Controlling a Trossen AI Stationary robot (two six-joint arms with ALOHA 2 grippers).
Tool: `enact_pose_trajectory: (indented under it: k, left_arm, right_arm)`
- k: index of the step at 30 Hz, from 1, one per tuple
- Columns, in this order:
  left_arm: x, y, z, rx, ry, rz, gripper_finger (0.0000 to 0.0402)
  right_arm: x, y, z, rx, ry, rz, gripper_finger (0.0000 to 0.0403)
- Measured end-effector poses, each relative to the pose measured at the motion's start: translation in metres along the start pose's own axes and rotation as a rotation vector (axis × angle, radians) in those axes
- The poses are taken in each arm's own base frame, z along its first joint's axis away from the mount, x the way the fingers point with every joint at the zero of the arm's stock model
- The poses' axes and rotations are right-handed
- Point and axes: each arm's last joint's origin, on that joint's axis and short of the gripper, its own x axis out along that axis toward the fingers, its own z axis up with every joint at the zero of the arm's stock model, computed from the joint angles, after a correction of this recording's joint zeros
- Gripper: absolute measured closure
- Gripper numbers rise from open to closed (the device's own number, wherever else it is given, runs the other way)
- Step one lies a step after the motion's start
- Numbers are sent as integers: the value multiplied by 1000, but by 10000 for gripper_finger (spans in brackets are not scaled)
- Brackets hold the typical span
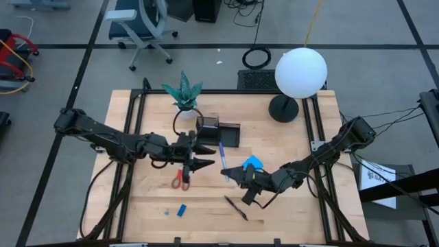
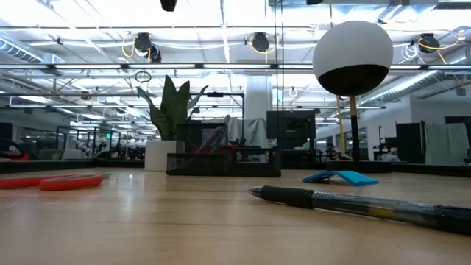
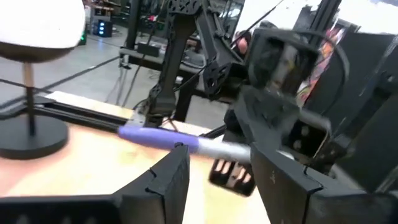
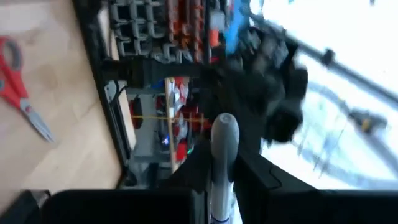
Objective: Pick and place office supplies into organizer
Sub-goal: Put the blue marker into the black desk organizer
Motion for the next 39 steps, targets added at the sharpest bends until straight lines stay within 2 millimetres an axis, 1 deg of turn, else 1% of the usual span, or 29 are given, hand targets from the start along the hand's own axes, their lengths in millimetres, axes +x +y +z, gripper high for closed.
enact_pose_trajectory:
  k: [4, 8, 14, 18, 22, 25, 29, 33, 36, 39]
  left_arm:
    - [-14, -6, 2, 104, 30, 60, 237]
    - [-28, -11, 3, 246, 71, 126, 248]
    - [-45, -17, 5, 365, 109, 142, 257]
    - [-53, -17, 8, 400, 120, 133, 259]
    - [-61, -14, 10, 418, 143, 160, 257]
    - [-66, -10, 10, 444, 169, 223, 257]
    - [-70, -6, 8, 453, 205, 280, 257]
    - [-71, -6, 6, 453, 217, 286, 257]
    - [-71, -6, 6, 445, 217, 286, 256]
    - [-71, -5, 6, 448, 217, 297, 256]
  right_arm:
    - [6, -6, -11, 191, 124, -55, 370]
    - [14, -6, -23, 379, 184, -86, 370]
    - [31, -4, -49, 696, 253, -127, 370]
    - [42, 4, -67, 860, 253, -81, 370]
    - [55, 13, -91, 1055, 235, 15, 370]
    - [61, 17, -106, 1095, 237, 75, 370]
    - [65, 22, -123, 1127, 209, 75, 370]
    - [62, 32, -145, 1173, 131, 45, 370]
    - [57, 42, -162, 1193, 138, 14, 370]
    - [53, 47, -174, 1197, 145, -14, 370]
